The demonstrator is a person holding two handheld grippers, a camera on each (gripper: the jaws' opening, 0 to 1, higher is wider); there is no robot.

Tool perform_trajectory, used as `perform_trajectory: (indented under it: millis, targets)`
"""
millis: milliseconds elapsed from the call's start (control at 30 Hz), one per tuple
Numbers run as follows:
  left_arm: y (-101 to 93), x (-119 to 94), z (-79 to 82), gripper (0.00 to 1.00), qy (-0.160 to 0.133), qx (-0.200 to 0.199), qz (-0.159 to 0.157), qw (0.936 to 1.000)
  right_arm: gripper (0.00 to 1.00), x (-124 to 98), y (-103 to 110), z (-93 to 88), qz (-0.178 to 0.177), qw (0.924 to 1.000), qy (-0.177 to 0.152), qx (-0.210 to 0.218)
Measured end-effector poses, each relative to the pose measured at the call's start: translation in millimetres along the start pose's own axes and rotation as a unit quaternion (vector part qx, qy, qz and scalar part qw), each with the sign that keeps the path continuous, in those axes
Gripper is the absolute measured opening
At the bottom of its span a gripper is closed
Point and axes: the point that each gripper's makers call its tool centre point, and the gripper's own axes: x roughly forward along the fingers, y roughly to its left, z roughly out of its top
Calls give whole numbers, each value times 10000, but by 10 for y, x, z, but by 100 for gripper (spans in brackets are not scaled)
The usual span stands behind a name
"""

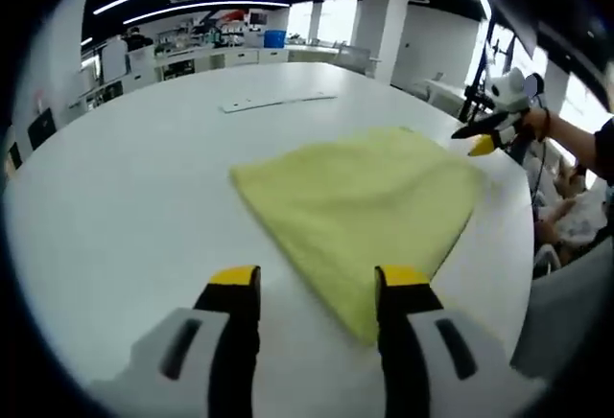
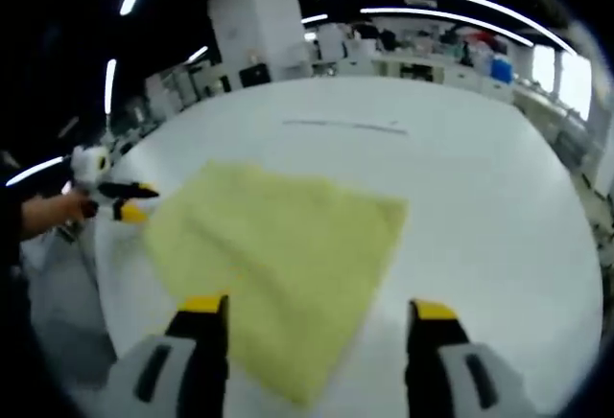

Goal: Fold the garment on the visible template until the final outline fits inside the template.

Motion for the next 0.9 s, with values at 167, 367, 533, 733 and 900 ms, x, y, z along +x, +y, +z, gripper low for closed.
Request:
perform_trajectory:
  millis: [167,367,533,733,900]
  targets:
    - [-75,-25,-41,41,-21,-92,-118,9999,71,-85,84,-157,100,9999,89,78]
    - [-215,-29,-188,29,121,-205,-279,9993,51,-151,113,-340,138,9995,167,247]
    - [-230,-32,-247,23,107,-369,-325,9987,37,-176,99,-485,81,9990,295,320]
    - [-242,-19,-312,18,196,-314,-312,9988,23,-197,117,-621,165,9982,410,396]
    - [-296,-16,-340,9,252,-375,-387,9982,15,-183,142,-647,201,9978,432,454]
